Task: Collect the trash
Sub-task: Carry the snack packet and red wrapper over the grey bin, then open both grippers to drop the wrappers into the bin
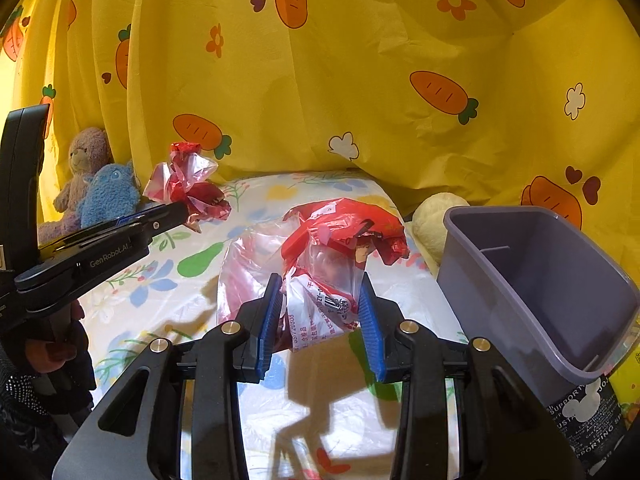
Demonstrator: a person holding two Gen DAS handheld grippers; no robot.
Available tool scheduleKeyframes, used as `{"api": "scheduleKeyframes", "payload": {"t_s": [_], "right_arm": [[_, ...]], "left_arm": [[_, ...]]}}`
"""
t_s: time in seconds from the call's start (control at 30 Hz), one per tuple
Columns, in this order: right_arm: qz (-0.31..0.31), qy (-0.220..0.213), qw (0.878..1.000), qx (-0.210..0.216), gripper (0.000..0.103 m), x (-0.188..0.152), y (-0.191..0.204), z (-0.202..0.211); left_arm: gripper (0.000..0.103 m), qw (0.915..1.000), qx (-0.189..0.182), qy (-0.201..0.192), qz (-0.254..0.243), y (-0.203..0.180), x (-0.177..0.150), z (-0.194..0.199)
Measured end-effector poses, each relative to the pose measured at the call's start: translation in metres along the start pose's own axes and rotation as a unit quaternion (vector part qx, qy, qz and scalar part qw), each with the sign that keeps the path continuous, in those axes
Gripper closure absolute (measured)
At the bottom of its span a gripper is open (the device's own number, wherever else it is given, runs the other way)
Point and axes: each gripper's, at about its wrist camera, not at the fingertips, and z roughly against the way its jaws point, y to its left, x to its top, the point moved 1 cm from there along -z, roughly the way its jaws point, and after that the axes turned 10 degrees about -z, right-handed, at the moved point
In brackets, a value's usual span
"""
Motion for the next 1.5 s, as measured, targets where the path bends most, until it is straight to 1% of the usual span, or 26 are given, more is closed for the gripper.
{"api": "scheduleKeyframes", "payload": {"t_s": [0.2,0.37,0.5,0.57,0.67,0.83,0.93,1.03,1.17,1.27,1.37,1.47,1.5], "right_arm": [[0.004,-0.007,1.000,-0.002,0.066,-0.005,-0.003,0.013],[0.006,-0.017,1.000,-0.014,0.065,-0.006,-0.008,0.023],[0.000,-0.030,0.999,-0.030,0.065,-0.003,-0.019,0.030],[-0.005,-0.040,0.998,-0.052,0.065,0.000,-0.028,0.034],[-0.012,-0.060,0.994,-0.095,0.065,0.005,-0.044,0.041],[-0.039,-0.078,0.986,-0.143,0.065,0.010,-0.078,0.048],[-0.053,-0.084,0.980,-0.172,0.064,0.012,-0.099,0.048],[-0.070,-0.082,0.975,-0.196,0.064,0.012,-0.120,0.044],[-0.078,-0.080,0.969,-0.220,0.064,0.011,-0.139,0.039],[-0.083,-0.074,0.968,-0.226,0.062,0.010,-0.147,0.036],[-0.087,-0.068,0.968,-0.227,0.058,0.010,-0.154,0.032],[-0.090,-0.067,0.967,-0.229,0.054,0.008,-0.158,0.032],[-0.090,-0.067,0.966,-0.231,0.051,0.007,-0.159,0.031]], "left_arm": [[0.082,0.9999,-0.011,-0.005,-0.010,-0.017,-0.003,0.013],[0.082,0.9994,-0.022,-0.010,-0.024,-0.035,-0.001,0.017],[0.082,0.9984,-0.043,-0.015,-0.034,-0.054,0.007,0.016],[0.082,0.9973,-0.058,-0.019,-0.041,-0.066,0.013,0.015],[0.082,0.9935,-0.095,-0.033,-0.053,-0.089,0.025,0.013],[0.082,0.9845,-0.155,-0.045,-0.069,-0.131,0.045,-0.001],[0.081,0.9762,-0.203,-0.040,-0.067,-0.153,0.053,-0.015],[0.081,0.9691,-0.234,-0.032,-0.071,-0.175,0.058,-0.030],[0.080,0.9632,-0.258,-0.023,-0.072,-0.196,0.060,-0.047],[0.079,0.9597,-0.273,-0.006,-0.065,-0.206,0.060,-0.062],[0.078,0.9557,-0.288,0.009,-0.060,-0.212,0.060,-0.073],[0.073,0.9533,-0.297,0.017,-0.052,-0.216,0.061,-0.080],[0.069,0.9531,-0.298,0.019,-0.050,-0.217,0.061,-0.082]]}}
